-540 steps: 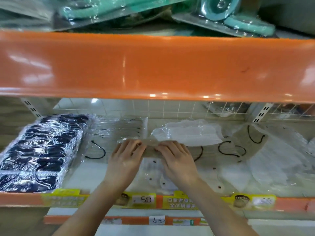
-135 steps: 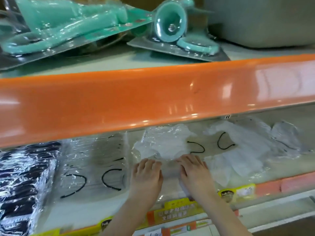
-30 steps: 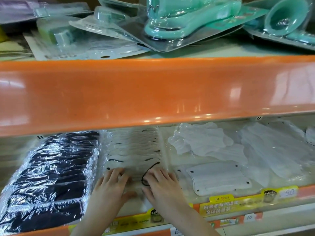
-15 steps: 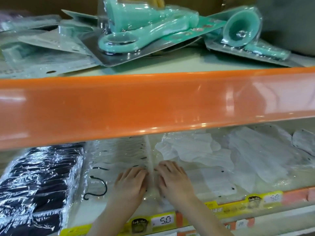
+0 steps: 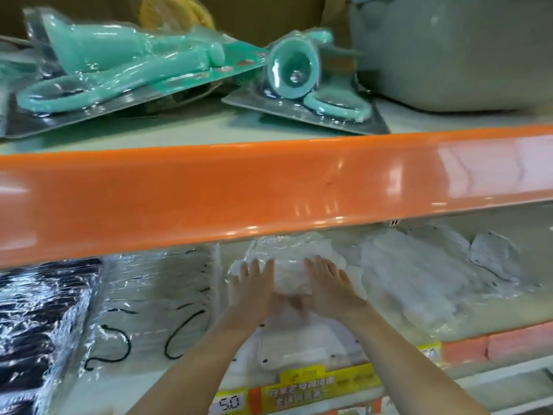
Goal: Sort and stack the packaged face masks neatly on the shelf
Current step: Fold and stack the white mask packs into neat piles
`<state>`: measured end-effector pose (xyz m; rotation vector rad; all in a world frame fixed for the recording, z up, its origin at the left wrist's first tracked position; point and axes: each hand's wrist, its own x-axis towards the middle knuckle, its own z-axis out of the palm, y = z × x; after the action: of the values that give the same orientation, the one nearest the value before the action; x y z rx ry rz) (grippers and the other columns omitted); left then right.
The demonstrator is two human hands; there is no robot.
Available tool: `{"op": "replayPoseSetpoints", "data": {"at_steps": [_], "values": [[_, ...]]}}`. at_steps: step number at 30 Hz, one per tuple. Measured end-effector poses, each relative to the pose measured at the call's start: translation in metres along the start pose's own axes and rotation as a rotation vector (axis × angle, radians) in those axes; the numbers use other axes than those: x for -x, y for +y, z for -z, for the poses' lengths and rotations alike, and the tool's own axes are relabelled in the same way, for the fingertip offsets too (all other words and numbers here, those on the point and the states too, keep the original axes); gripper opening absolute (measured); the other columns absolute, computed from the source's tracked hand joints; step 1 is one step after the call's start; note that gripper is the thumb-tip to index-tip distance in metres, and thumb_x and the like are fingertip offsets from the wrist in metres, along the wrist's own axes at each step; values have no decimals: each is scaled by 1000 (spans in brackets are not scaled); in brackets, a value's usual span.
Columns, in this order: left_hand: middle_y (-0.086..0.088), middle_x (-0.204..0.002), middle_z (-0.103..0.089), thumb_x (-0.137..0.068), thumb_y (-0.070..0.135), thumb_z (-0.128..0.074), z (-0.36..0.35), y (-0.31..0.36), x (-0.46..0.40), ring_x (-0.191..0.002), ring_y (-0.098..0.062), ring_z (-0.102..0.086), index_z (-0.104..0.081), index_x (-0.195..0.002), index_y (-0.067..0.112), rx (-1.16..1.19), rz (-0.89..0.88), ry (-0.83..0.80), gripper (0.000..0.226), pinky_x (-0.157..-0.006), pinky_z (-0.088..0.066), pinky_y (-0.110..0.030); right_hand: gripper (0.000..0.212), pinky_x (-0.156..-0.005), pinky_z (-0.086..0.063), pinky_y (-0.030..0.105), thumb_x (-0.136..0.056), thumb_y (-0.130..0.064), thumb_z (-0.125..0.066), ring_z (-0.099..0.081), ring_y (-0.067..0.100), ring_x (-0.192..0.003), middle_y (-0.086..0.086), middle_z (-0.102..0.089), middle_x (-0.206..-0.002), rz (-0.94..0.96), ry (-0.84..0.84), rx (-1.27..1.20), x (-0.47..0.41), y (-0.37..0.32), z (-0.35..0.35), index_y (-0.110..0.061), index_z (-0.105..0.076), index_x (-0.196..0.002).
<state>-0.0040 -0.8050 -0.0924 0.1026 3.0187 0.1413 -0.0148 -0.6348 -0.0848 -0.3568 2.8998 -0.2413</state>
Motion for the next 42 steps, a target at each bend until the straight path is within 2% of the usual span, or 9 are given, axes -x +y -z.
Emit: {"op": "replayPoseSetpoints", "data": {"at_steps": [3, 8, 14, 19, 25, 33, 35, 38, 42], "values": [[-15, -150, -19, -80, 65, -59, -6, -3, -16, -138, -37, -23, -4, -150, 24, 24, 94, -66, 97, -107, -31, -51, 80, -110, -23, 44, -87, -61, -51, -19, 27, -140, 6, -21, -152, -20, 76, 21, -6, 7, -6, -19, -19, -147], [-13, -149, -27, -84, 68, -50, -9, -1, -16, -134, -35, -31, -7, -149, 24, 14, 106, -13, 90, -105, -31, -46, 61, -97, -34, 40, -90, -61, -46, -39, 25, -126, 3, -46, -133, -48, 189, 95, -12, 14, -4, -18, -43, -132], [-18, -159, -1, -89, 59, -50, 7, 7, -7, -143, -36, -19, 11, -152, 26, -3, 90, -45, 94, -112, -30, -43, 22, -79, -39, 33, -94, -20, -46, -57, 25, -107, 4, -61, -114, 4, 215, 162, -19, 24, 17, -14, -54, -113], [-19, -156, -12, -86, 54, -60, 10, 11, -11, -135, -33, -35, 16, -152, 21, 6, 127, -20, 105, -98, -42, -35, 16, -70, -36, 30, -95, -9, -42, -62, 28, -98, 8, -65, -105, -23, 190, 129, -24, 29, 29, -12, -56, -104], [-4, -118, -61, -96, 23, -48, 5, 5, -18, -103, -21, -60, -18, -150, 13, 53, 169, 178, 62, -78, -47, -28, 18, -69, -45, 32, -100, -24, -37, -63, 30, -90, 7, -58, -87, -35, 190, -52, -26, 41, 31, -17, -46, -86], [0, -106, -64, -90, 48, -57, 7, 11, -8, -95, -20, -62, -24, -146, 22, 135, 69, 330, 69, -74, -49, -30, 22, -64, -36, 31, -101, -26, -35, -61, 30, -91, 11, -64, -98, -71, 252, -76, -22, 52, 30, -12, -52, -102], [-8, -109, -60, -80, 29, -75, 8, 16, -4, -105, -30, -57, -61, -118, 24, 20, -50, 480, 41, -78, -48, -39, 20, -65, -36, 32, -100, -26, -36, -60, 31, -91, 11, -64, -98, -78, 256, -75, -21, 55, 28, -12, -51, -102], [-8, -97, -64, -58, 14, -88, 4, 19, -6, -103, -29, -51, -71, -71, 22, -66, -196, 617, 23, -70, -50, -41, 19, -68, -41, 33, -98, -26, -39, -58, 28, -93, 7, -63, -100, -62, 258, -70, -17, 58, 27, -13, -52, -99], [3, -79, -63, -40, 8, -90, -2, 27, -8, -80, -20, -59, -74, -73, 27, -150, -358, 461, 41, -62, -48, -31, 21, -76, -45, 36, -98, -28, -39, -56, 27, -97, 6, -59, -100, -26, 275, -87, -13, 62, 25, -12, -51, -93]]}}
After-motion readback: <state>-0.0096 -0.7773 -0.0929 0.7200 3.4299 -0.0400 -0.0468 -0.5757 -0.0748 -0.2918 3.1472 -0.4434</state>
